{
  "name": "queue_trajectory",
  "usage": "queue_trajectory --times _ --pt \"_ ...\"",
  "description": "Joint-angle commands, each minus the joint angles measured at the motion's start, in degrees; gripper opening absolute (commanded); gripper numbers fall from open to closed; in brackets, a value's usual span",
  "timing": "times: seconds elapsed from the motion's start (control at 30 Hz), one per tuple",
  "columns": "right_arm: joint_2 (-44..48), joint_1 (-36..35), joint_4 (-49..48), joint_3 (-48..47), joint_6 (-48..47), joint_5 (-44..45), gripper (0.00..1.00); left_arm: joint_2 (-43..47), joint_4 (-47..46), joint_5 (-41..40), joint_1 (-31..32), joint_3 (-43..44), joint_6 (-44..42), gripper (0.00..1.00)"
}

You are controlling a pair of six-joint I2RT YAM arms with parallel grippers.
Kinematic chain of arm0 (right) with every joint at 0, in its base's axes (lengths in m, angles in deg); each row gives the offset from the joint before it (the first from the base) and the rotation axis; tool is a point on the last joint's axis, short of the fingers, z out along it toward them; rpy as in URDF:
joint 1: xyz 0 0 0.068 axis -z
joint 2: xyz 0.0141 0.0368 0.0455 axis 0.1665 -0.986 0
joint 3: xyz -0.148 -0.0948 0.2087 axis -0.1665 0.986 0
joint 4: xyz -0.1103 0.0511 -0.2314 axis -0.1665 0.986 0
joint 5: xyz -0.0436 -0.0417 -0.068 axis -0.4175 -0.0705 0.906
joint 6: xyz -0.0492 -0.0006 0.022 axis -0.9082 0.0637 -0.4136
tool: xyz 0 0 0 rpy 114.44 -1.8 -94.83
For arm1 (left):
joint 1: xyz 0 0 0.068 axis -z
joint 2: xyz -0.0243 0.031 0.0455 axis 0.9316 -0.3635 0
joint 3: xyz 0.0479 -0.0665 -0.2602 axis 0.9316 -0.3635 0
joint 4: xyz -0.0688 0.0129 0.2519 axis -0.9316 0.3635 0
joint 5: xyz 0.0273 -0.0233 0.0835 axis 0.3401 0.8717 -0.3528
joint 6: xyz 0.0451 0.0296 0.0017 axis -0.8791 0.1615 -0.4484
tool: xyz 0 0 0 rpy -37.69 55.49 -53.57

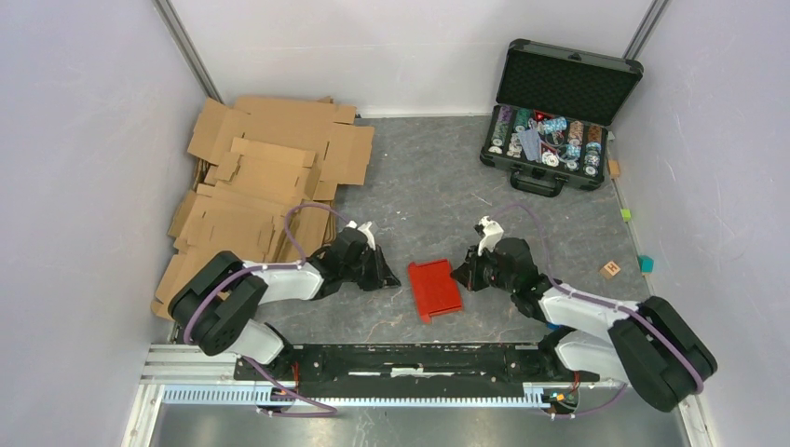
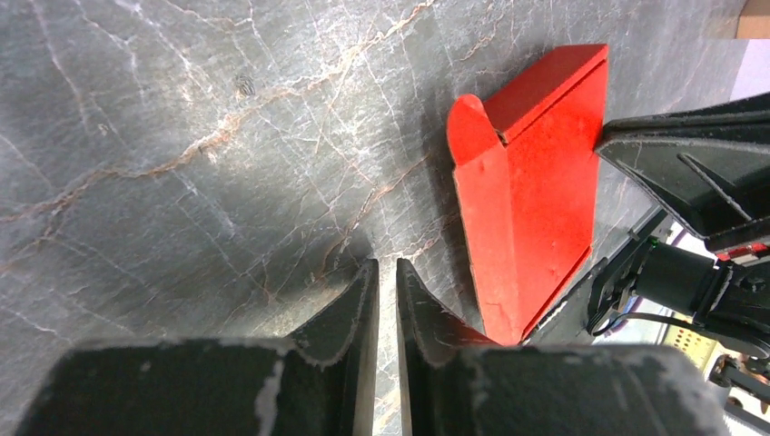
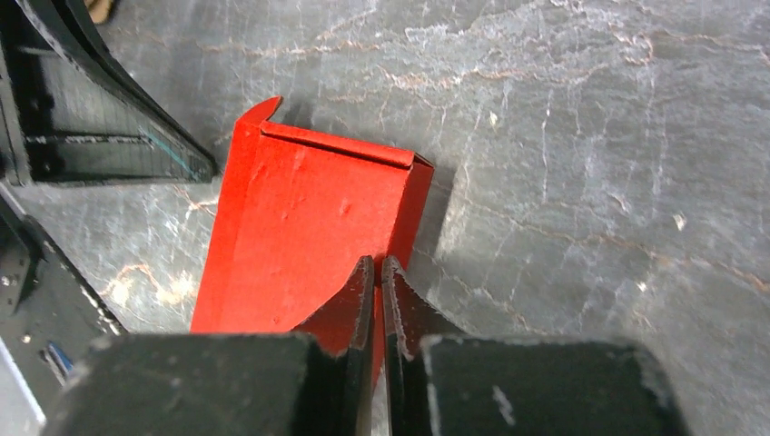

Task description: Fold the paper box

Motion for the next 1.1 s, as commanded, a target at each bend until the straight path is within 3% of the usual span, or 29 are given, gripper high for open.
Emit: queue_trajectory --times 0.0,0.33,0.53,0.67,0.83,1.07 --pt "-7.09 1.13 -3.95 1.23 2.24 -2.65 0.07 1.35 -4.59 -1.41 0.22 -2.0 3.08 0.18" --pt "-19.71 1.41 -11.06 -8.58 3.33 -1.34 0.08 3.47 -2.13 -5.44 -0.74 -2.84 3.12 0.18" --pt "-26.62 1.83 -11.0 -17.51 2.36 1.88 0.1 7.33 1.42 -2.46 -11.12 -4.02 -1.01 0.18" --pt "-24.86 2.12 -10.22 -18.01 0.79 0.81 0.18 10.12 6.12 -2.86 -13.35 -3.22 -4.43 0.19" --pt "-22.21 2.27 -6.63 -19.78 -3.96 -3.73 0.45 10.63 6.86 -1.99 -13.28 -2.75 -5.47 0.19" --pt "-19.44 2.46 -3.85 -18.9 -5.59 -4.18 0.37 9.13 6.13 -0.68 -13.35 -2.18 -5.61 0.19"
